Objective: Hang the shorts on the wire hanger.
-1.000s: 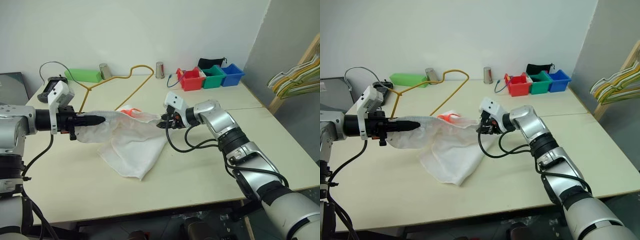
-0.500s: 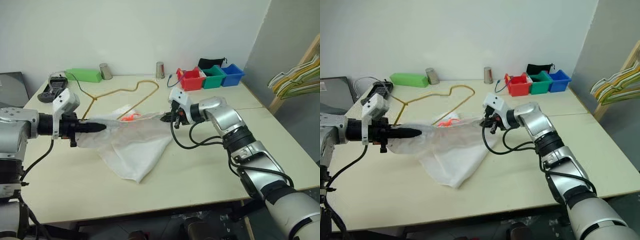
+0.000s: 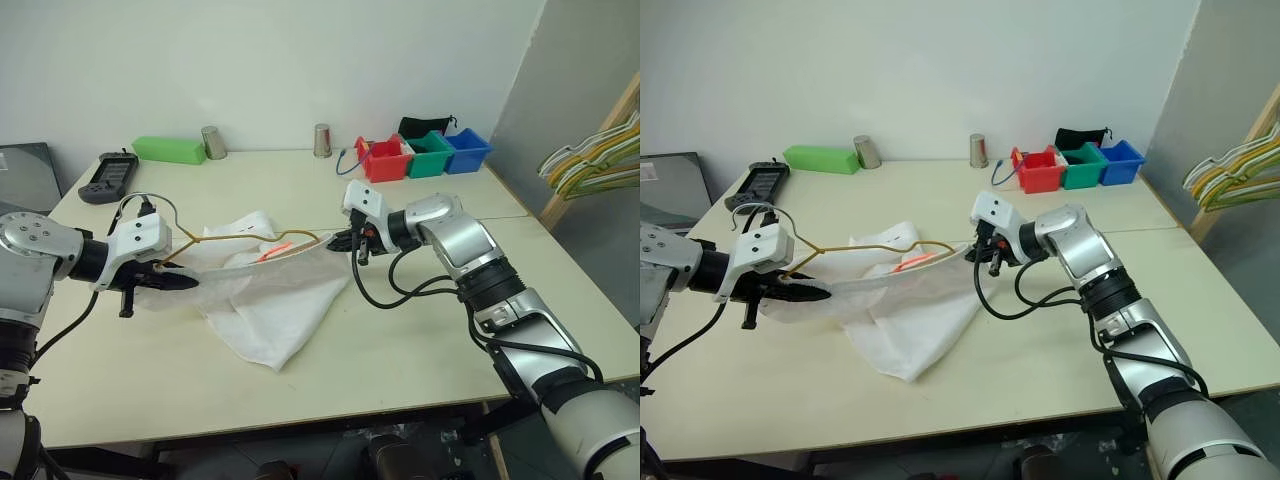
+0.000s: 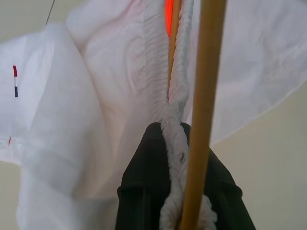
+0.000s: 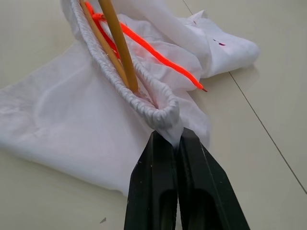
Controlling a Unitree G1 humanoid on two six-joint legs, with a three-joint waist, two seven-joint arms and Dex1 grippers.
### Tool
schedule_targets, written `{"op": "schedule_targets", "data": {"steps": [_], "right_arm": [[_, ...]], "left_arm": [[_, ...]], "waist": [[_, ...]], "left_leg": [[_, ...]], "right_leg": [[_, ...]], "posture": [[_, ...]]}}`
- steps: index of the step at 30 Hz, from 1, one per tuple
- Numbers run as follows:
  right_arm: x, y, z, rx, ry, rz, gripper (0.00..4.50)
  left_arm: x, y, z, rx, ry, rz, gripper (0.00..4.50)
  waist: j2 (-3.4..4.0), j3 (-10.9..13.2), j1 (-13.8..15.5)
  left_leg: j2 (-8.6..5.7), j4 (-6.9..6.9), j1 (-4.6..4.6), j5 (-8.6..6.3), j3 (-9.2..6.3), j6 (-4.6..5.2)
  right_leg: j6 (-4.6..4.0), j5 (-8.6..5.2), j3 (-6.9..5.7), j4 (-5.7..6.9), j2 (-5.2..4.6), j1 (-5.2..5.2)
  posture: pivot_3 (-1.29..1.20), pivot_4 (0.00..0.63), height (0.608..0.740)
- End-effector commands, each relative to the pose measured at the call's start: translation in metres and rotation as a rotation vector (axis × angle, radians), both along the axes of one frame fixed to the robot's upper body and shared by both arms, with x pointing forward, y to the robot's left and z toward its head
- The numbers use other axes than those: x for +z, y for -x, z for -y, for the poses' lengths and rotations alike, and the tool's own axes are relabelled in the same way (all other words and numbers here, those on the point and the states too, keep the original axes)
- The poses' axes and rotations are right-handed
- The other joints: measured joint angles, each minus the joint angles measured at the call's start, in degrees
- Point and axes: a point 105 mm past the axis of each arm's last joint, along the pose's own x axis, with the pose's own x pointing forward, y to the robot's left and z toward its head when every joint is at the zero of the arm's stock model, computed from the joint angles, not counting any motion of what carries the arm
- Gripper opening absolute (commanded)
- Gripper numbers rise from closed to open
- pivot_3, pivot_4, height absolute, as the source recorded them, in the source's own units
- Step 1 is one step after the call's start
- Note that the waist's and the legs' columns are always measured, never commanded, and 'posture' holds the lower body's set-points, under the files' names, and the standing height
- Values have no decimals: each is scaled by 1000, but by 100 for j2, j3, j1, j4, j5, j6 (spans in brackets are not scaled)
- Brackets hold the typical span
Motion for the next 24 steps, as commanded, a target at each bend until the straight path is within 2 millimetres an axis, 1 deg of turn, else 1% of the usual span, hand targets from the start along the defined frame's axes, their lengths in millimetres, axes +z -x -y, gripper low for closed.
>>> {"op": "schedule_targets", "data": {"steps": [1,2,5,7,9,11,12,13,14,15,17,20,22,24], "right_arm": [[13,1,13,-6,12,47,5],[13,2,13,-11,18,51,5],[16,8,13,9,29,61,5],[18,13,11,24,34,65,5],[21,15,10,31,41,78,5],[24,18,6,36,44,91,5],[26,21,1,36,44,107,5],[27,22,-3,36,43,119,5],[28,23,-7,35,50,136,5],[29,23,-9,33,55,148,5],[28,15,-10,-12,84,207,5],[27,11,-11,-33,95,230,5],[28,9,-11,-40,99,249,5],[29,9,-12,-27,107,262,5]], "left_arm": [[-6,3,-29,40,-197,-9,38],[-8,3,-31,37,-221,-9,38],[-9,-3,-29,30,-233,10,38],[-11,-5,-29,-2,-277,19,38],[-9,-13,-22,-8,-262,60,38],[-5,-24,-9,-14,-219,113,38],[-1,-35,5,-28,-187,164,38],[2,-41,15,-38,-166,199,38],[5,-46,28,-64,-135,217,38],[7,-48,36,-80,-116,225,38],[9,-50,56,-144,-89,233,38],[13,-53,68,-174,-77,262,38],[14,-52,81,-218,-64,277,38],[15,-53,86,-224,-59,287,38]], "waist": [[0,0,11],[1,0,13],[1,0,30],[0,-1,43],[-1,-1,45],[0,-1,56],[0,-1,65],[0,-1,75],[-1,-2,80],[-2,-3,73],[-2,-3,43],[-1,-2,-11],[-2,-2,-48],[-1,-2,-82]], "left_leg": [[0,0,0,0,0,0],[0,0,1,0,1,0],[2,0,0,0,0,0],[2,1,-2,0,0,0],[2,1,-1,0,0,0],[1,1,0,0,0,0],[1,2,0,0,-1,0],[1,4,-1,0,-3,0],[-1,5,-2,0,-4,0],[-1,6,-3,0,-5,0],[-1,7,-3,0,-3,0],[1,4,-1,0,-3,0],[3,3,-1,0,-7,1],[3,2,-1,1,-8,1]], "right_leg": [[0,0,0,0,0,0],[0,0,1,0,1,0],[0,0,-1,1,2,0],[0,0,-1,1,2,0],[0,0,-1,0,2,0],[0,0,-1,1,2,1],[0,0,-3,0,2,1],[0,0,-6,0,2,3],[1,0,-7,1,0,4],[1,0,-8,0,0,5],[0,0,-5,-1,0,6],[0,0,-5,0,1,4],[-1,0,-7,0,3,3],[-1,0,-7,0,3,3]], "posture": [[-45,0,740],[-45,0,740],[-57,0,740],[-63,0,740],[-71,0,740],[-80,1,740],[-80,1,740],[-85,2,740],[-85,2,740],[-89,3,740],[-92,4,740],[-92,4,740],[-95,5,740],[-99,9,740]]}}
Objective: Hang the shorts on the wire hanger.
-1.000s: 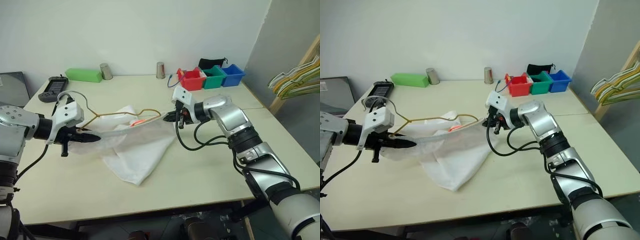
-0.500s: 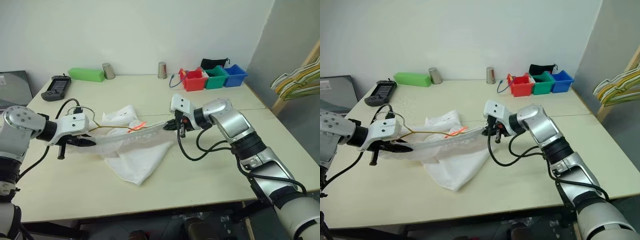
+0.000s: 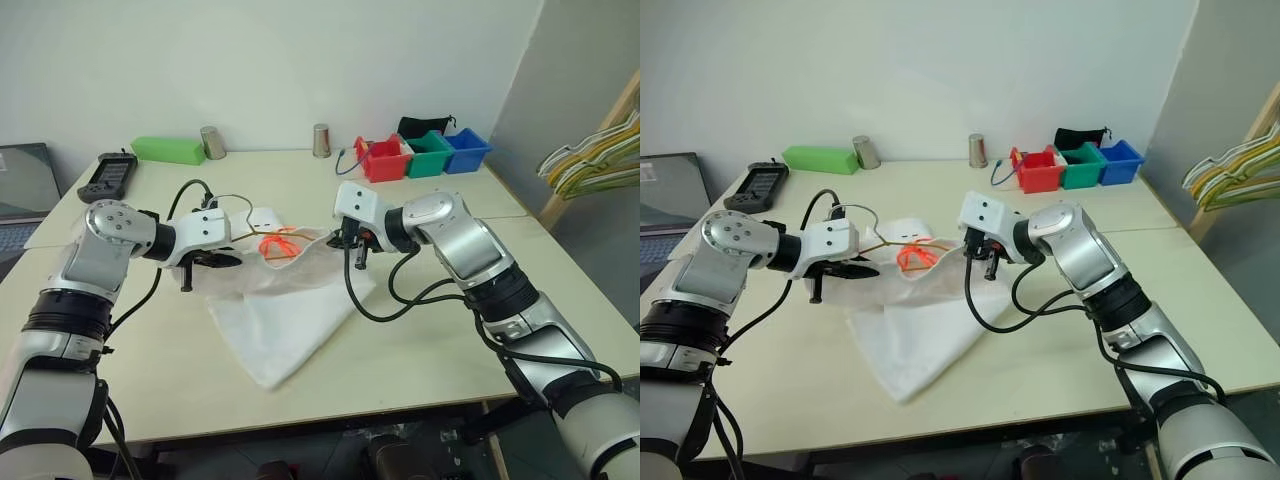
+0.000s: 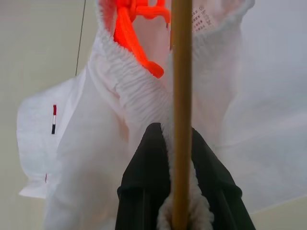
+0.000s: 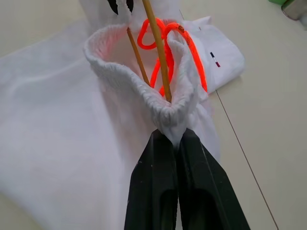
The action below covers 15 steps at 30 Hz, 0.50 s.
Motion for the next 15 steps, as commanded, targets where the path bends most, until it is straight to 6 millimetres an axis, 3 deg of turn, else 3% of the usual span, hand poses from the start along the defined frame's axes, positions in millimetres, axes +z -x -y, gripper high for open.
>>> {"op": "schedule_targets", "data": {"steps": [1,6,15], "right_arm": [[18,0,-8,34,7,92,5],[19,-4,1,60,90,175,1178],[44,-12,6,82,144,321,3120]], "left_arm": [[26,-3,23,-93,8,104,38],[25,-4,22,-101,-17,114,38],[22,-4,24,-117,-33,105,38]], "waist": [[0,0,-25],[1,1,-40],[3,2,-41]], "left_leg": [[-1,0,0,0,0,0],[-1,0,0,0,0,0],[-2,0,0,0,0,0]], "right_leg": [[0,0,1,0,-1,0],[0,0,0,-1,0,0],[0,0,1,-2,0,0]], "posture": [[-100,8,740],[-100,13,740],[-94,15,740]]}}
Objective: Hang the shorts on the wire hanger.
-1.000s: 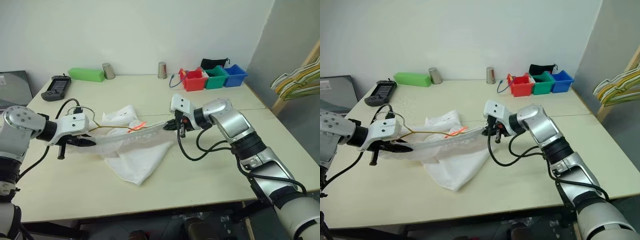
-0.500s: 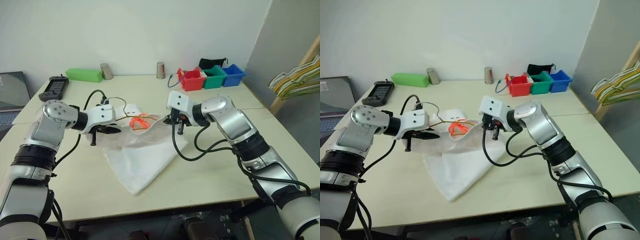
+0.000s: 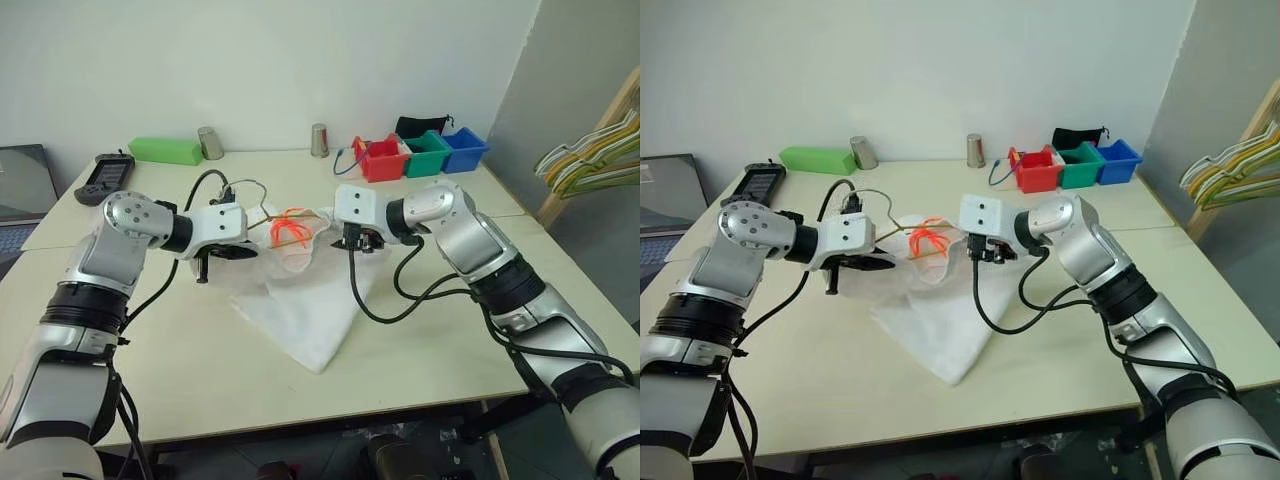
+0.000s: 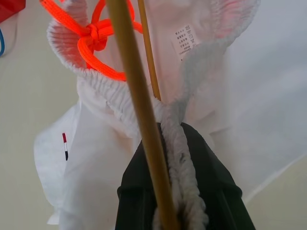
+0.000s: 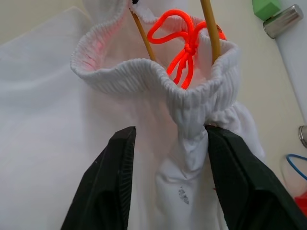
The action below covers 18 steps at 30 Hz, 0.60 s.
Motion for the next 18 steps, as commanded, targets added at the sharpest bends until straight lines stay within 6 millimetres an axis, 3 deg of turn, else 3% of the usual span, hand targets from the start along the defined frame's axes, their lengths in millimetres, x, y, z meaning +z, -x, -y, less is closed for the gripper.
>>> {"op": "schedule_targets", "data": {"steps": [1,5,14,18], "right_arm": [[35,-3,1,18,2,128,3374],[40,1,4,40,29,155,4430],[43,-1,12,41,67,197,4478],[39,11,21,90,112,136,4478]], "left_arm": [[13,0,8,-58,-23,56,38],[12,1,6,-53,-31,53,38],[12,2,6,-52,-23,53,38],[11,3,4,-47,-22,52,38]], "waist": [[1,1,3],[1,1,5],[1,1,10],[1,0,19]], "left_leg": [[0,0,0,0,0,0],[0,0,1,0,-1,0],[0,0,0,0,0,0],[0,0,0,0,0,0]], "right_leg": [[0,0,0,0,0,0],[0,0,0,0,0,0],[0,0,0,0,0,0],[0,0,0,-1,-1,0]], "posture": [[-94,15,740],[-90,15,740],[-87,11,740],[-79,3,740]]}}
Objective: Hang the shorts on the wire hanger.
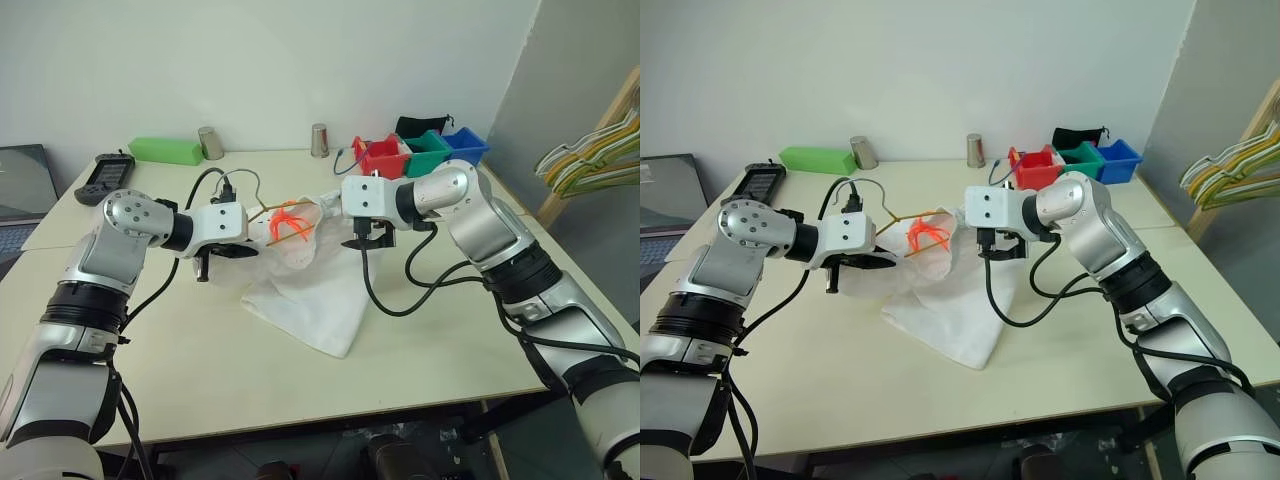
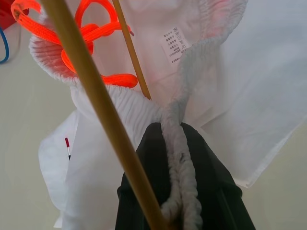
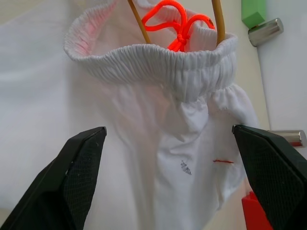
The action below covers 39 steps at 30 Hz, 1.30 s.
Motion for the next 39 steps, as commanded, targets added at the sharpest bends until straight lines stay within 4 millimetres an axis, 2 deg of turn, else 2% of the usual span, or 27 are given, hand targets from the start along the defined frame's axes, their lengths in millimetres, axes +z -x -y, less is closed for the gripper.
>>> {"op": "schedule_targets", "data": {"steps": [1,4,7,9,13,18,27,30,39], "right_arm": [[21,13,10,57,27,13,4478],[24,15,12,61,27,-1,4478],[36,3,7,21,-15,58,4478],[36,-4,3,2,-14,87,4478],[20,-8,-3,10,27,69,4478],[-4,-18,1,-11,118,53,4478],[-18,-43,5,-67,197,120,4478],[-16,-46,3,-64,190,131,3953],[-14,-44,1,-29,211,151,1952]], "left_arm": [[10,2,2,-31,-17,39,38],[10,3,1,-33,-20,41,38],[11,3,3,-39,-24,45,38],[12,3,5,-46,-20,47,38],[14,2,8,-51,-17,54,38],[16,2,10,-53,-14,61,38],[19,1,14,-57,-4,76,38],[17,2,14,-55,-8,76,38],[13,1,9,-41,-35,87,38]], "waist": [[0,0,12],[0,0,14],[1,0,-2],[2,0,-14],[1,0,-1],[1,0,5],[1,0,9],[1,0,10],[1,0,16]], "left_leg": [[0,0,0,0,-1,0],[-2,0,0,0,-1,0],[-1,0,4,1,0,1],[0,-1,7,1,1,2],[2,-4,5,1,-1,2],[-2,-2,3,1,0,2],[-2,-3,5,2,-1,2],[-2,-3,5,2,0,2],[-2,-3,5,2,-2,2]], "right_leg": [[0,0,0,0,0,0],[0,0,-1,-2,-2,1],[0,0,-1,2,-2,2],[-1,0,1,5,0,2],[-5,-3,-1,1,1,2],[-5,-2,0,1,-2,2],[-6,-2,0,3,-2,3],[-6,-2,0,1,-2,3],[-6,-2,0,2,-2,3]], "posture": [[-77,0,740],[-76,0,740],[-78,0,740],[-78,0,740],[-73,0,740],[-65,0,740],[-52,0,740],[-49,0,740],[-48,0,740]]}}
